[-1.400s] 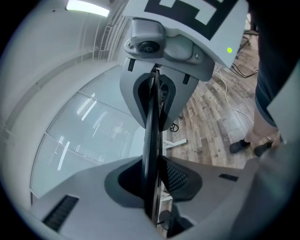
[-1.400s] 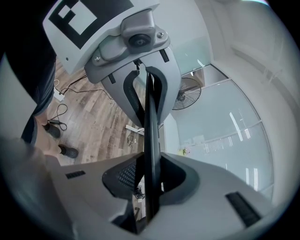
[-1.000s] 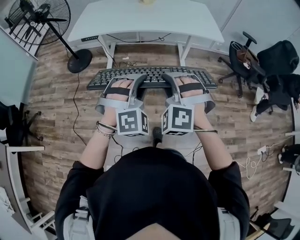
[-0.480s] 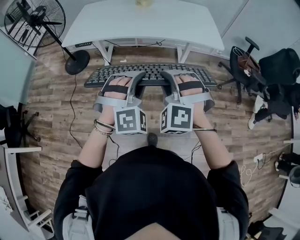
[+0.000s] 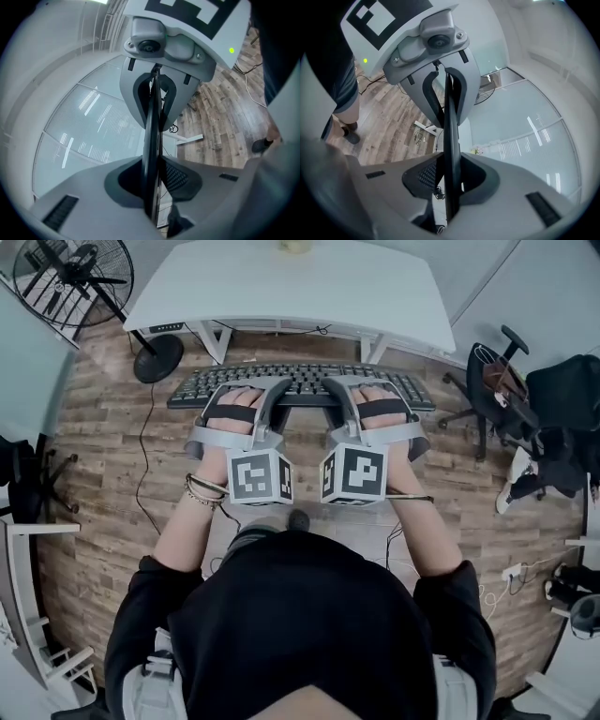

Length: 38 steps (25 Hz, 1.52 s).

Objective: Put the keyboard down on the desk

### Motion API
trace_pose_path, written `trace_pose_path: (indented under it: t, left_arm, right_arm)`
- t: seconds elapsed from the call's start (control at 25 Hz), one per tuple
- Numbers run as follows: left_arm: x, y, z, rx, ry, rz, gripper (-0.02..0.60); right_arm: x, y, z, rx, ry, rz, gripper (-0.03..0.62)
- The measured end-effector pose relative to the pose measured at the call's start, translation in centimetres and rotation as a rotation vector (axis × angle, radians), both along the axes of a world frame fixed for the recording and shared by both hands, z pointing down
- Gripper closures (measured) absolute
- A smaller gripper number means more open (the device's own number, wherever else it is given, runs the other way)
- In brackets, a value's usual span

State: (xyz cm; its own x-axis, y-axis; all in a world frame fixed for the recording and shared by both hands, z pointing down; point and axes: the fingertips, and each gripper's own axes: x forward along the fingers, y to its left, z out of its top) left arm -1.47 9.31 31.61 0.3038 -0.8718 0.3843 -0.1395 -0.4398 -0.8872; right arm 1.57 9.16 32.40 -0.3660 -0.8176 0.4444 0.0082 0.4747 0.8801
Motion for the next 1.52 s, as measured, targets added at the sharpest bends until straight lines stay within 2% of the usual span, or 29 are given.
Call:
trace_pose_path:
  t: [0.8,1.12,1.52]
  left_arm:
    - [0.3,-0.3,-0.5,0.021,-0.005,0.005,0.477]
    - [0.0,-0.4,0.1,-0.011,-0.008,-0.011,0.477]
    - [0.7,-1.9,0.7,-0.006,-0.029,0.003,0.476]
  right_arm:
    - [0.2,-0.4,-0.4,0.015,-0.003,-0.003,0.502]
    - [-0.1,-0.4,0.2,-0.010,-0.002,-0.023,0.500]
    - [0.6,-1.9,0.8,-0.019,-0.018,-0.014,0.500]
